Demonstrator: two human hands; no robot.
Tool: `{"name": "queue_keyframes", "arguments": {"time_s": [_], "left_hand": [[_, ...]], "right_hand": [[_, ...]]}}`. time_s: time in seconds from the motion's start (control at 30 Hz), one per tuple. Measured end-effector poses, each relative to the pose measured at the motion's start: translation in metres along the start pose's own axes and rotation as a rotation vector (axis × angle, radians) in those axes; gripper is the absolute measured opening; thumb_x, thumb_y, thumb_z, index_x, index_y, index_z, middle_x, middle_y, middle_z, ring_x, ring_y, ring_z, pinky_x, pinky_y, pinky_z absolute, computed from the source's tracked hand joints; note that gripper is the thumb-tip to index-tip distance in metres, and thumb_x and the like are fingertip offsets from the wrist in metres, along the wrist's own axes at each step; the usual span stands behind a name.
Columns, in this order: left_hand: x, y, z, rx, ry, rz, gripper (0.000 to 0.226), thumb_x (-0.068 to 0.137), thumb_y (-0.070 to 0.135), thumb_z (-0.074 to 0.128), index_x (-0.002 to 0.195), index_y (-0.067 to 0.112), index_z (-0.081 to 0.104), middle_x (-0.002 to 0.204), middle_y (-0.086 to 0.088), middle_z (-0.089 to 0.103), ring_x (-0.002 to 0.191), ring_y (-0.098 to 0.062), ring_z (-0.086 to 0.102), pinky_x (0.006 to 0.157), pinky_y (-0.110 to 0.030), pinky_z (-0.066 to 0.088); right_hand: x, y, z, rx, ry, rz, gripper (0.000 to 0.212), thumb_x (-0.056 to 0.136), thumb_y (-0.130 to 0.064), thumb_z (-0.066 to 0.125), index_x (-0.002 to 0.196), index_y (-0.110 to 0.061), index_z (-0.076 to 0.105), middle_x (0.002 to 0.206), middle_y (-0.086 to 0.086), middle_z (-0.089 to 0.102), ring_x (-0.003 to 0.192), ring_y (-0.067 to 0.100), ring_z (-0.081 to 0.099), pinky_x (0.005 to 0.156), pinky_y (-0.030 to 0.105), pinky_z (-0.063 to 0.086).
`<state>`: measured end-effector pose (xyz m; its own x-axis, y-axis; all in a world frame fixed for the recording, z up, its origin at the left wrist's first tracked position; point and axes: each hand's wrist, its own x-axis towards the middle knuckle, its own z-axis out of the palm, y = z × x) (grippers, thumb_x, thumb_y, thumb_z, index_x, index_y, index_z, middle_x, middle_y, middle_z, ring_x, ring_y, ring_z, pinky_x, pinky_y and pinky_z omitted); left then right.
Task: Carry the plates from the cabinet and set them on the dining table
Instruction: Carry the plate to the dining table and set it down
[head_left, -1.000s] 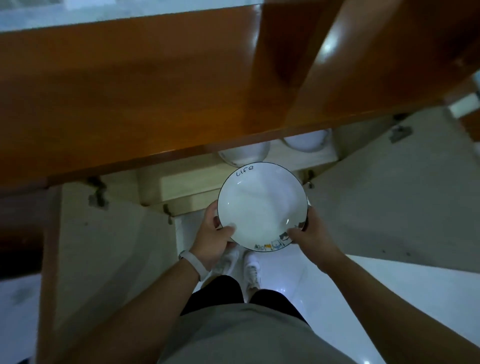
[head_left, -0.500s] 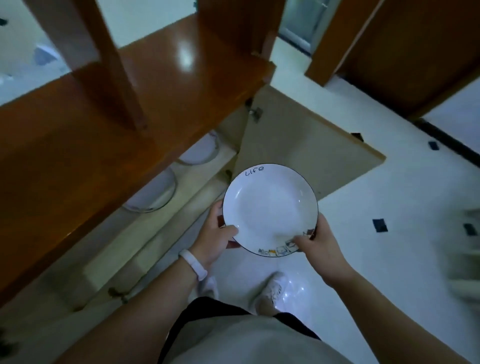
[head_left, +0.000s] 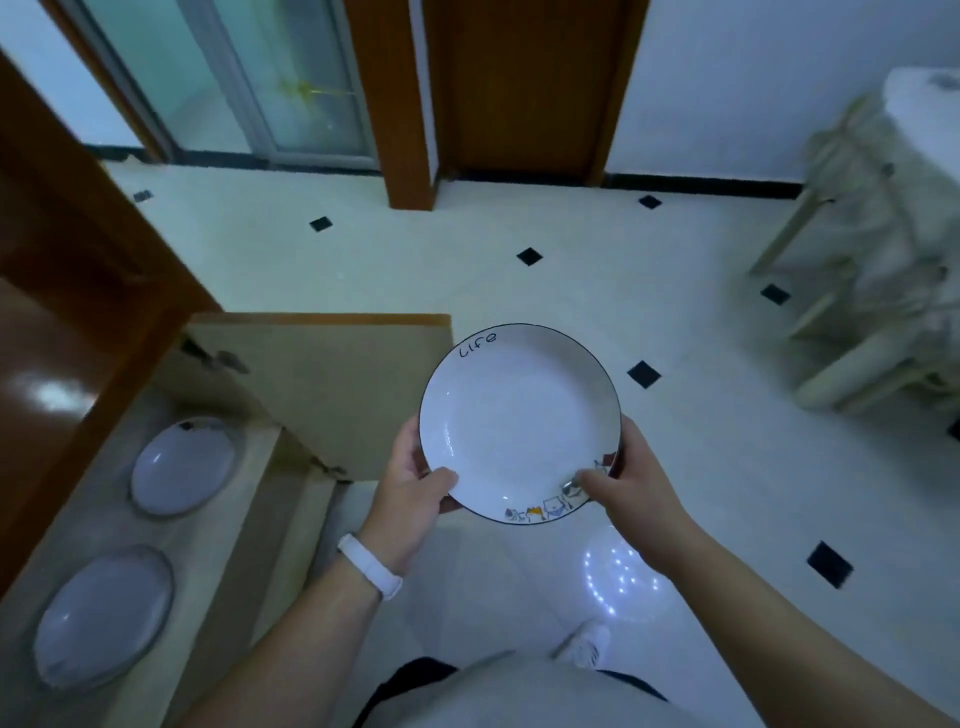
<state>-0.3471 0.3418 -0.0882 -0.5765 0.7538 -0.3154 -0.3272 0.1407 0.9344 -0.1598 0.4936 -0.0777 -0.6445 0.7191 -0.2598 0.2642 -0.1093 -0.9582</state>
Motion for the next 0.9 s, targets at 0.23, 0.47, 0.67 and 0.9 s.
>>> {"name": "queue_keyframes", "arguments": {"time_s": [0.23, 0.47, 0.67, 0.9], "left_hand": [[0.05, 0.008, 0.157, 0.102, -0.194, 0.02, 0.074, 0.08, -0.012, 0.045, 0.122, 0.049, 0.054, 0.109, 0.007, 0.071, 0.09, -0.016, 0.07, 0.064, -0.037, 0.058], [0.08, 0.012, 0.289, 0.176, -0.446, 0.002, 0.071, 0.069, 0.002, 0.05, 0.125, 0.045, 0.054, 0.111, 0.005, 0.071, 0.091, -0.017, 0.07, 0.066, -0.038, 0.058], [0.105, 0.013, 0.377, 0.206, -0.647, -0.03, 0.072, 0.068, -0.002, 0.046, 0.118, 0.05, 0.058, 0.109, 0.002, 0.072, 0.087, -0.017, 0.07, 0.064, -0.035, 0.057], [0.154, 0.003, 0.465, 0.203, -0.817, -0.09, 0.073, 0.068, -0.001, 0.046, 0.119, 0.049, 0.057, 0.115, 0.006, 0.071, 0.091, -0.014, 0.07, 0.066, -0.035, 0.058]], "right_hand": [[-0.005, 0.014, -0.141, 0.112, 0.247, -0.023, 0.05, 0.066, -0.009, 0.057, 0.105, -0.041, 0.056, 0.079, -0.013, 0.068, 0.07, 0.004, 0.061, 0.06, 0.018, 0.05], [-0.041, 0.023, -0.249, 0.175, 0.517, -0.015, 0.046, 0.066, -0.01, 0.057, 0.101, -0.04, 0.058, 0.079, 0.004, 0.063, 0.071, 0.015, 0.057, 0.064, 0.026, 0.05], [-0.06, 0.033, -0.307, 0.229, 0.686, -0.044, 0.047, 0.07, -0.009, 0.06, 0.104, -0.042, 0.06, 0.088, 0.007, 0.07, 0.081, 0.02, 0.069, 0.067, 0.032, 0.057], [-0.042, 0.039, -0.371, 0.267, 0.859, -0.033, 0.051, 0.074, -0.003, 0.058, 0.108, -0.04, 0.06, 0.094, -0.001, 0.072, 0.084, 0.016, 0.07, 0.066, 0.025, 0.055]]}}
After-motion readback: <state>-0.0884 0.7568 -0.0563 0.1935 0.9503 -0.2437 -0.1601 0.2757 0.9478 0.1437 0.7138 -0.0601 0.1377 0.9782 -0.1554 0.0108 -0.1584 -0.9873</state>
